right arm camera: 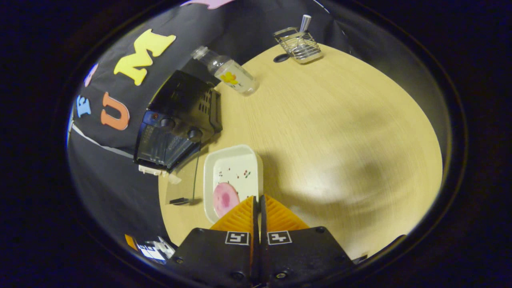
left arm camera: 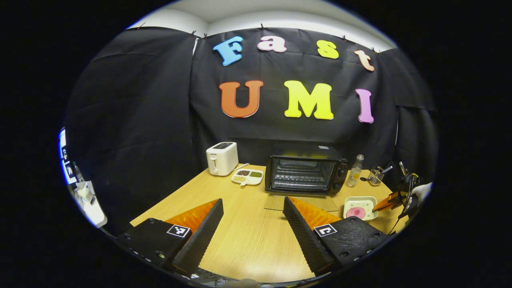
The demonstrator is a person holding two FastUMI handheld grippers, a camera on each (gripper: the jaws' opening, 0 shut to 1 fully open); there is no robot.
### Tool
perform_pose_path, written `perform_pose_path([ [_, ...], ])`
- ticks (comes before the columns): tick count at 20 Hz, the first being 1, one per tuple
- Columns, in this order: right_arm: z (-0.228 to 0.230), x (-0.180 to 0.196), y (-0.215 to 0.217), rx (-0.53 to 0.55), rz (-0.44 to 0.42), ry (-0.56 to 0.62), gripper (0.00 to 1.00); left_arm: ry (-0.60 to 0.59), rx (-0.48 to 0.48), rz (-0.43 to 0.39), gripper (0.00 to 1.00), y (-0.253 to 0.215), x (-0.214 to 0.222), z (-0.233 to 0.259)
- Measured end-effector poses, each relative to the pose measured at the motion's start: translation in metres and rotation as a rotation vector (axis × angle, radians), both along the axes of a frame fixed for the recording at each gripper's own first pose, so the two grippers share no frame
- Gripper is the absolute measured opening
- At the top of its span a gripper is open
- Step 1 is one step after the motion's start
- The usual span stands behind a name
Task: Open the electric oven with the left hand, put the food in, and close the electric oven.
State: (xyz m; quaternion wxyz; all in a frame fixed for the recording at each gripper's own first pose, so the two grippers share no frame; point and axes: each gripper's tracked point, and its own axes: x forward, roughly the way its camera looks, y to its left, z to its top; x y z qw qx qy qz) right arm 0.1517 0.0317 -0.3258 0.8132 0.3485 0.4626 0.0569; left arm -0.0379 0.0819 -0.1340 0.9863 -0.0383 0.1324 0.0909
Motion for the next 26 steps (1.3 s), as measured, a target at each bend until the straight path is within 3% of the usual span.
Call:
perform_pose_path([
  [7, 0.045, -0.016, 0.015, 0.133, -0.207, -0.064, 0.04, -0.016, 0.022, -0.092, 0.97, 0.002, 0.016, 0.006],
  [13, 0.064, -0.022, 0.087, 0.268, -0.322, -0.088, 0.04, -0.025, 0.055, -0.132, 0.97, 0.004, 0.016, 0.012],
  [19, 0.05, -0.003, 0.171, 0.349, -0.334, -0.036, 0.04, -0.024, 0.054, -0.15, 0.98, 0.004, 0.008, 0.018],
  [26, 0.041, 0.037, 0.232, 0.328, -0.317, -0.021, 0.04, -0.041, 0.042, -0.095, 0.98, 0.021, -0.002, 0.029],
])
